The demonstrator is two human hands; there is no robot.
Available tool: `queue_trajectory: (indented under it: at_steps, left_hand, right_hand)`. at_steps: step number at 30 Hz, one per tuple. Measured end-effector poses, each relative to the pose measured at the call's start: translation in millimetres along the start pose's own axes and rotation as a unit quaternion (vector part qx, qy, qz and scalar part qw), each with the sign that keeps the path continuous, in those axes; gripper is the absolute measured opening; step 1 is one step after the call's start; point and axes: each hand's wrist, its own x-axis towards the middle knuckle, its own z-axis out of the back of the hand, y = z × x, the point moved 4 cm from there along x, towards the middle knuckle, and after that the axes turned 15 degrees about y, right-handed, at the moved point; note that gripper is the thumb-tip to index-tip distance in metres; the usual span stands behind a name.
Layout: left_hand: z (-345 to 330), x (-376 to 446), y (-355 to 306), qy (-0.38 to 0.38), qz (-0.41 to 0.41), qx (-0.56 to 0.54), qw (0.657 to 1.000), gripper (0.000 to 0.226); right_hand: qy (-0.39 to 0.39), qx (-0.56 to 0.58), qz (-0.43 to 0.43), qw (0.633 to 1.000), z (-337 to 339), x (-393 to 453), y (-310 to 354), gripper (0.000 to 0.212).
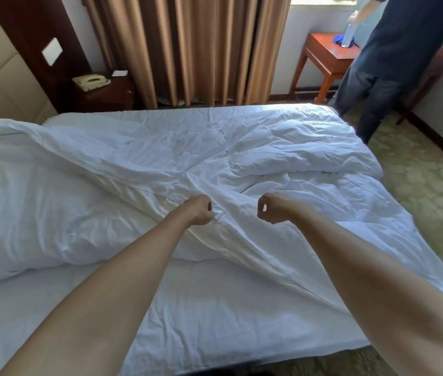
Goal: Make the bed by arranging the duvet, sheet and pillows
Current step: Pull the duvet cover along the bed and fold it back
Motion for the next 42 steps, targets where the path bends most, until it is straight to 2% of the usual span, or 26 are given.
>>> queue_trajectory:
  at_steps: [5, 11, 14, 20, 23, 31, 36, 40, 42]
  left_hand:
    - [-17, 32, -22, 0.011, 0.002, -0.001, 1.000, 0.020]
    - [-48, 61, -41, 0.003, 0.062, -0.065, 0.996, 0.020]
    - [-76, 67, -57, -0.014, 0.104, -0.118, 0.987, 0.008]
    - [-162, 66, -104, -0.050, 0.198, -0.264, 0.943, 0.027]
    - [-210, 74, -118, -0.039, 0.216, -0.317, 0.923, 0.043]
    - [-325, 144, -138, -0.030, 0.236, -0.497, 0.834, 0.083]
    - [-392, 191, -160, -0.029, 0.264, -0.628, 0.731, 0.120]
    - [-433, 229, -179, -0.069, 0.259, -0.727, 0.633, 0.121]
    - [-443, 243, -194, -0.098, 0.236, -0.763, 0.594, 0.105]
  right_hand:
    - [0.026, -0.013, -0.001, 1.000, -5, 21, -34, 0.025]
    - [0.055, -0.054, 0.045, 0.996, -6, 61, -71, 0.026]
    - [0.067, -0.103, 0.086, 0.989, -5, 75, -92, 0.026]
    - [0.111, -0.193, 0.162, 0.961, -36, 101, -145, 0.027]
    - [0.150, -0.202, 0.181, 0.951, -63, 118, -169, 0.036]
    - [0.197, -0.198, 0.188, 0.941, -136, 177, -222, 0.071]
    - [0.210, -0.191, 0.200, 0.938, -168, 205, -245, 0.079]
    - [0.203, -0.183, 0.236, 0.933, -185, 216, -254, 0.071]
    - [0.207, -0.179, 0.248, 0.929, -194, 218, -258, 0.069]
